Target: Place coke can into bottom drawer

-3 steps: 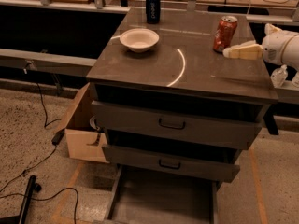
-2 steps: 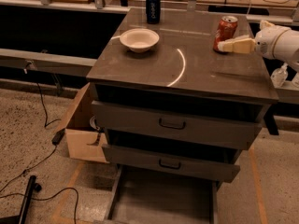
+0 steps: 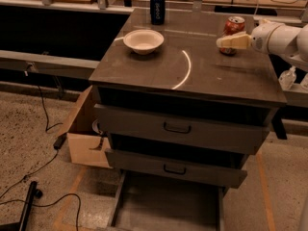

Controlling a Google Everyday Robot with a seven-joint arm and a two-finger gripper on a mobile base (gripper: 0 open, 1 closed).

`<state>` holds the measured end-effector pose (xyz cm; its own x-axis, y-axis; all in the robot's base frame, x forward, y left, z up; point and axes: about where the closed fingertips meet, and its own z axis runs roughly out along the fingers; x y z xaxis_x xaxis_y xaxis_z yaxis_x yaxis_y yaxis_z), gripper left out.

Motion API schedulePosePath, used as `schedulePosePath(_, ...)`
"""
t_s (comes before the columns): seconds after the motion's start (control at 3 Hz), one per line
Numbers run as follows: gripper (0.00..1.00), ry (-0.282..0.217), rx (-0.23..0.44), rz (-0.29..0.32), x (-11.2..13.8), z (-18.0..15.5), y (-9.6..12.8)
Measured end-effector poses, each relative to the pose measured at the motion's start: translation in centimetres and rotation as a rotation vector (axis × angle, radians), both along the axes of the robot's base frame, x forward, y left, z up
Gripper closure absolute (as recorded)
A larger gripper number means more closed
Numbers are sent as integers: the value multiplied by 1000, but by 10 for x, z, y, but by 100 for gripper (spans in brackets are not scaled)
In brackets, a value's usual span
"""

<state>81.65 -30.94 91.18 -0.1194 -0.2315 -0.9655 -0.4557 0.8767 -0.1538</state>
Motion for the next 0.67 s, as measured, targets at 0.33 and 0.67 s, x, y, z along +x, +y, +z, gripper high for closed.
schedulePosePath(0.33,18,2,-8,0,16,-3,2)
schedulePosePath(0.67,41,-2,-11,17,23,-3,7)
